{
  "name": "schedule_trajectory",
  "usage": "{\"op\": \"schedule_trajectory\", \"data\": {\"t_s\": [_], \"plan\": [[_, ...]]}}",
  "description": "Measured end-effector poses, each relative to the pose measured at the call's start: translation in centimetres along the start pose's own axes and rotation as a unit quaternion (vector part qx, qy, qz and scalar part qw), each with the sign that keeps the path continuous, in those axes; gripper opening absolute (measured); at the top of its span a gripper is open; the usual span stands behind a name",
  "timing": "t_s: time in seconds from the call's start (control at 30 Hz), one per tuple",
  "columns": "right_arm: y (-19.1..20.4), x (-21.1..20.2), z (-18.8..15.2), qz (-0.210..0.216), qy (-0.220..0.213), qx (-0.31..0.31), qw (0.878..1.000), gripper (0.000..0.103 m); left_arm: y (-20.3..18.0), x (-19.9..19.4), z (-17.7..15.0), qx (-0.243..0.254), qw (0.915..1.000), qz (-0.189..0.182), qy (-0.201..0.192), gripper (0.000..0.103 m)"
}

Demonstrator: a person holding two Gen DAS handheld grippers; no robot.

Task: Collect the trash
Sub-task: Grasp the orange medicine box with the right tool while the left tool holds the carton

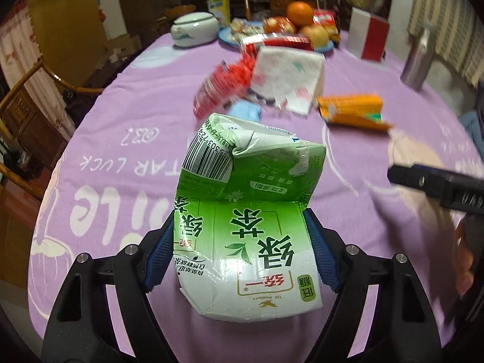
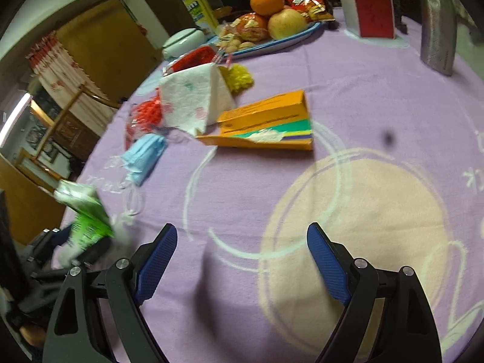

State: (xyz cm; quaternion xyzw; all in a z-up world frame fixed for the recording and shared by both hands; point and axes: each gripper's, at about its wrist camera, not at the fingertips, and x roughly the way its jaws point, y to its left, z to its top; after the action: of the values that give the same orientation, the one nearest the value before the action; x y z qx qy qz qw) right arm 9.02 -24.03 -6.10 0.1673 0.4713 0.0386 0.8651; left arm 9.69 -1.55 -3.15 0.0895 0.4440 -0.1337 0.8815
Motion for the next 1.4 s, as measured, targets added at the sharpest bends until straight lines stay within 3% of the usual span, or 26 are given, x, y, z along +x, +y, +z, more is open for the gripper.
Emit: {"op": "schedule_trajectory", "data": {"t_s": [0.13,0.3,0.5,0.63,0.87,0.9,1.0,1.03,1.17,1.4], "plan": [[-0.4,-0.1,1.6,-0.029,0.001,-0.023,0.999,0.087,1.2,0.2,0.9,-0.022,0.9996,-0.009,-0.012,0.077],[-1.5,3.0,4.0,-0.082,0.057,-0.086,0.991,0.088,2.1,0.5,0.8,-0.031,0.9992,-0.024,-0.011,0.077],[-0.9,5.2,6.4,-0.085,0.052,-0.117,0.988,0.090,3.4,0.9,0.5,-0.046,0.9986,-0.026,-0.003,0.077],[-0.2,7.1,7.9,-0.113,0.048,-0.171,0.978,0.098,3.6,0.7,0.3,-0.046,0.9987,-0.022,0.002,0.077],[0.5,8.6,9.6,-0.082,0.028,-0.200,0.976,0.097,3.2,0.1,-0.1,-0.042,0.9989,-0.010,0.018,0.077],[0.8,8.6,9.5,-0.085,0.022,-0.205,0.975,0.094,3.0,0.0,-0.1,-0.040,0.9990,-0.009,0.019,0.077],[1.7,7.9,8.9,-0.072,0.018,-0.208,0.975,0.066,2.3,-0.5,-0.2,-0.034,0.9992,-0.009,0.021,0.077],[2.0,7.7,8.7,-0.072,0.019,-0.209,0.975,0.061,2.0,-0.7,-0.1,-0.032,0.9992,-0.009,0.021,0.077],[2.7,5.9,7.1,-0.087,0.016,-0.197,0.976,0.057,1.0,-1.1,0.0,-0.027,0.9994,-0.012,0.016,0.077],[1.4,1.5,3.8,-0.031,0.020,-0.109,0.993,0.056,0.0,-2.6,-0.9,-0.020,0.9997,-0.015,0.003,0.077]]}}
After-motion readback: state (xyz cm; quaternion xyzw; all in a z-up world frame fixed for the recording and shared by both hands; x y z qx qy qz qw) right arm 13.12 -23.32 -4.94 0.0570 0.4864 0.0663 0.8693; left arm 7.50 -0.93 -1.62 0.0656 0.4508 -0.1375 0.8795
